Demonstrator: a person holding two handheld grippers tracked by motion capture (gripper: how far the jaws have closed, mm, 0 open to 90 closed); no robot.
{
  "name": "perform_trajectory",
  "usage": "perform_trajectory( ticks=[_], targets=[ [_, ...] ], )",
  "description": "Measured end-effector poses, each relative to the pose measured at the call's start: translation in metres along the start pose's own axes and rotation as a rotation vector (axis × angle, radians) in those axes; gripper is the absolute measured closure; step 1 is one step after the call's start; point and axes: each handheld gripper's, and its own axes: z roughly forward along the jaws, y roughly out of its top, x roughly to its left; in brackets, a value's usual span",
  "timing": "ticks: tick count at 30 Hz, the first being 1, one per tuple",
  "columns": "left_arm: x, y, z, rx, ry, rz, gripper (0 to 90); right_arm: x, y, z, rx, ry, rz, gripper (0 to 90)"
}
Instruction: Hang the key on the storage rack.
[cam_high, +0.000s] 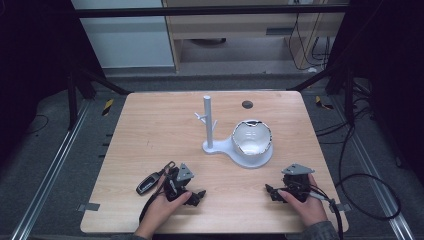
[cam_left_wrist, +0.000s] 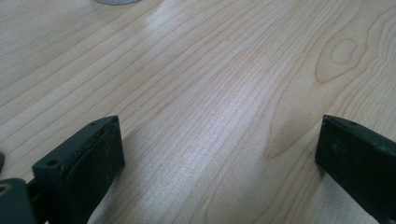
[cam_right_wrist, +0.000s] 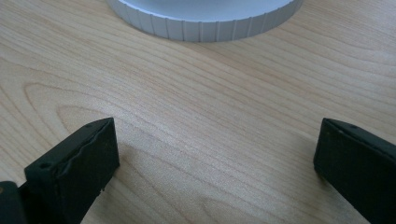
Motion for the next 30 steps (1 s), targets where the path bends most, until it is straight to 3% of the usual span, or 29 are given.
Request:
perform_trajectory(
  ticks=[6,11,14,19,24,26,30],
  targets=[
    [-0.001,0.001,-0.001,0.018,-0.009,0.007,1.1,0.000,0.000,0.000,0.000,0.000,0.000,0.4],
    [-0.007,0.003,-0.006,0.025,-0.038,0.052,8.5,0.000,0.000,0.000,0.000,0.000,0.000,0.4],
    [-0.009,0.006,-0.008,0.019,-0.058,0.044,8.4,0.000,0.000,0.000,0.000,0.000,-0.001,0.4],
    [-0.009,0.011,-0.012,0.008,-0.049,0.051,7.4,0.000,0.000,0.000,0.001,0.000,0.002,0.4],
    [-0.003,0.023,-0.024,0.069,-0.018,0.090,7.5,0.000,0.000,0.000,0.000,-0.001,0.000,0.5],
    [-0.001,0.025,-0.026,0.079,-0.017,0.087,7.6,0.000,0.000,0.000,0.000,0.000,0.000,0.4],
    [0.012,0.033,-0.033,0.154,0.028,0.089,7.9,0.000,0.000,0.000,0.000,-0.001,0.001,0.5]
  ],
)
